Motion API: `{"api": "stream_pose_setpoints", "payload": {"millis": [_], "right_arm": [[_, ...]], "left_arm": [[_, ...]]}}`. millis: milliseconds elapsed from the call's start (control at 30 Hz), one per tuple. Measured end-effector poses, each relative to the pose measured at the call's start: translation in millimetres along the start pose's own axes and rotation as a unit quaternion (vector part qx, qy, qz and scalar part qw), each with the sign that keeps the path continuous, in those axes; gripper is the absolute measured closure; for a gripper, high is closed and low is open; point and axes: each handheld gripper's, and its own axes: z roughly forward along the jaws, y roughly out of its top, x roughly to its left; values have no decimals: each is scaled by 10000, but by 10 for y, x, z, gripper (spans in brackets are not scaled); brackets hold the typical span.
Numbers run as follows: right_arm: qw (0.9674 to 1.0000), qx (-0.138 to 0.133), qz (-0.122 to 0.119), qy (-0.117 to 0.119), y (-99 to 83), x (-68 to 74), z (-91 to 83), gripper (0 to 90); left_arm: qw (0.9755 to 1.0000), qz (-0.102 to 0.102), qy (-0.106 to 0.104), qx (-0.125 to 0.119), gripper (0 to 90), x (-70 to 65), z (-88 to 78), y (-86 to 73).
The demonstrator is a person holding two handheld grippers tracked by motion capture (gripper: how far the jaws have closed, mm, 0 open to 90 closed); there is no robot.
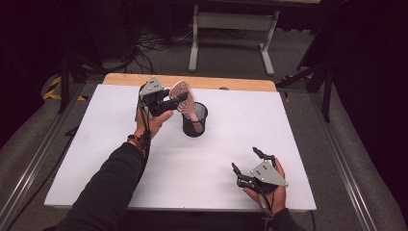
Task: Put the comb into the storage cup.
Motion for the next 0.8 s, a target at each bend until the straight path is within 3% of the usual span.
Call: {"api": "stream_pose_setpoints", "payload": {"millis": [233, 800], "right_arm": [[10000, 7, -42, 2, 1, 17, 3, 160], [10000, 15, -66, -21, 1, 18, 4, 161]], "left_arm": [[9998, -43, 171, 28, 573, 52, -17, -36], [9993, -136, 263, 238, 516, 109, -18, -171]]}}
